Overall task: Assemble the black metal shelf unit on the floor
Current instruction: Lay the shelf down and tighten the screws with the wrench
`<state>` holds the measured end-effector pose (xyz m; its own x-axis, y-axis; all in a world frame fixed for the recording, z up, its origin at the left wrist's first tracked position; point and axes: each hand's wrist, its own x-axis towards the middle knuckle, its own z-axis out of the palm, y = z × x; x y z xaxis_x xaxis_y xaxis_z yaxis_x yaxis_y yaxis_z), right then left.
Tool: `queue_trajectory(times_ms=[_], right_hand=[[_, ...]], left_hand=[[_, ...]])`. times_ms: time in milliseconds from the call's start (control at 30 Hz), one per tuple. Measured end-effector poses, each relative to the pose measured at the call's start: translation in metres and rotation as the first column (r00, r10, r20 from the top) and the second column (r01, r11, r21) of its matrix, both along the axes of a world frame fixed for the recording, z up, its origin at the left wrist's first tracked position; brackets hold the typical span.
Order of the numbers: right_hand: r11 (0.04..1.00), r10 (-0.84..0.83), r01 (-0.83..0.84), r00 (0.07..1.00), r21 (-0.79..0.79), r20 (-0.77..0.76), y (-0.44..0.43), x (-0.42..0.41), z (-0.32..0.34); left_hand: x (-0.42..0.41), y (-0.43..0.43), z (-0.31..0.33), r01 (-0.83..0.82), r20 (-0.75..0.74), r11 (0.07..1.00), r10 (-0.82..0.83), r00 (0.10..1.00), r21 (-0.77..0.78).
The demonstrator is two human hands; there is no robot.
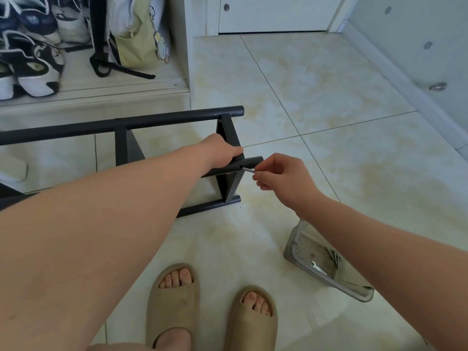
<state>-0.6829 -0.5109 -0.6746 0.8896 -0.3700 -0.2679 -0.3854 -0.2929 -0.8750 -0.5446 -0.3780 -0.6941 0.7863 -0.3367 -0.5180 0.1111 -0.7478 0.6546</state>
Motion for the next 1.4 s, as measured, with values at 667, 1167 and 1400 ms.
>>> queue_trajectory(times_ms=[667,1167,1400], right_hand=[[0.995,0.011,-0.010,1.000,-0.098,0.005,0.009,-0.001,-0.004],[0.932,0.155,-0.159,0.987,-0.327,-0.038,0.020,0.002,-0.001],[0.946,0.142,-0.155,0.988,-0.285,-0.065,0.034,0.012,0.000]], left_hand=[[-0.004,0.002,0.003,-0.006,-0.184,0.993,-0.015,0.983,-0.116],[-0.002,0.012,0.001,0.021,-0.204,0.996,-0.038,0.978,-0.084],[-0.008,0.018,0.002,-0.013,-0.191,0.998,0.000,0.982,-0.065]])
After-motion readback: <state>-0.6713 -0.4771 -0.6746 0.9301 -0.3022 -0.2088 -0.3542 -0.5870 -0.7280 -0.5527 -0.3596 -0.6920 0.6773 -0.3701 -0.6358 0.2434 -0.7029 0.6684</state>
